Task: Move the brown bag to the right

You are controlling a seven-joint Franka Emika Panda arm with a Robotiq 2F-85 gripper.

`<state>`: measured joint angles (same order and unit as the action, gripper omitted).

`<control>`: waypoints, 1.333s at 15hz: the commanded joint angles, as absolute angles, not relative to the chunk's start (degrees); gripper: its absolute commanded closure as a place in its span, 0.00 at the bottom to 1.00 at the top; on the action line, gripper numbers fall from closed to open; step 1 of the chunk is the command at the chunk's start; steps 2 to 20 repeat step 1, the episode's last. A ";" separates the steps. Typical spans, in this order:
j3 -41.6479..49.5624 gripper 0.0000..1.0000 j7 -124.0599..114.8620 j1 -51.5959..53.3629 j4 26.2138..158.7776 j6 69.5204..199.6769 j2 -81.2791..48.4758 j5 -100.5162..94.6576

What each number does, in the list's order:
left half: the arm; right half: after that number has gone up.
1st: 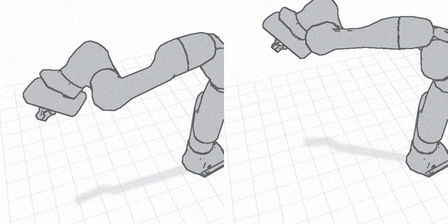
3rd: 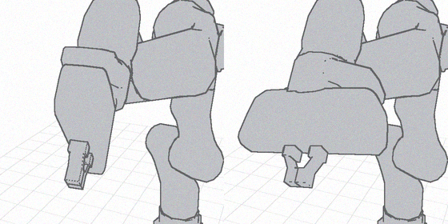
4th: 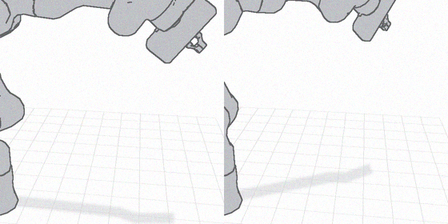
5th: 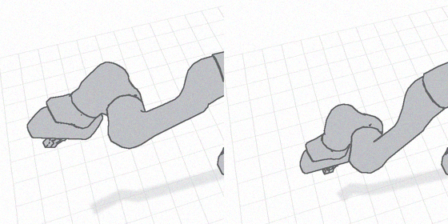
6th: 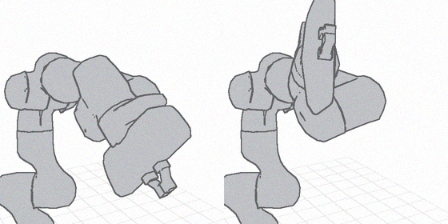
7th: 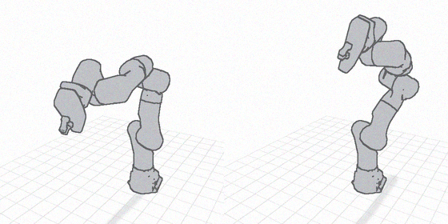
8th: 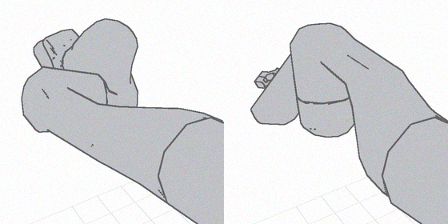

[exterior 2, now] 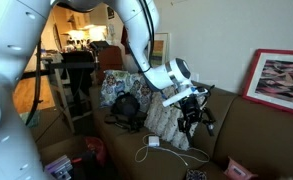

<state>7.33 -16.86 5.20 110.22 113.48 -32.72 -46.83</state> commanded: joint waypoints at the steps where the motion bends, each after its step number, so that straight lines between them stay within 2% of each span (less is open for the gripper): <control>1: 6.37 0.00 -16.91 4.09 109.87 113.03 -32.78 -47.19; 20: 6.37 0.00 -16.91 4.09 109.87 113.03 -32.78 -47.19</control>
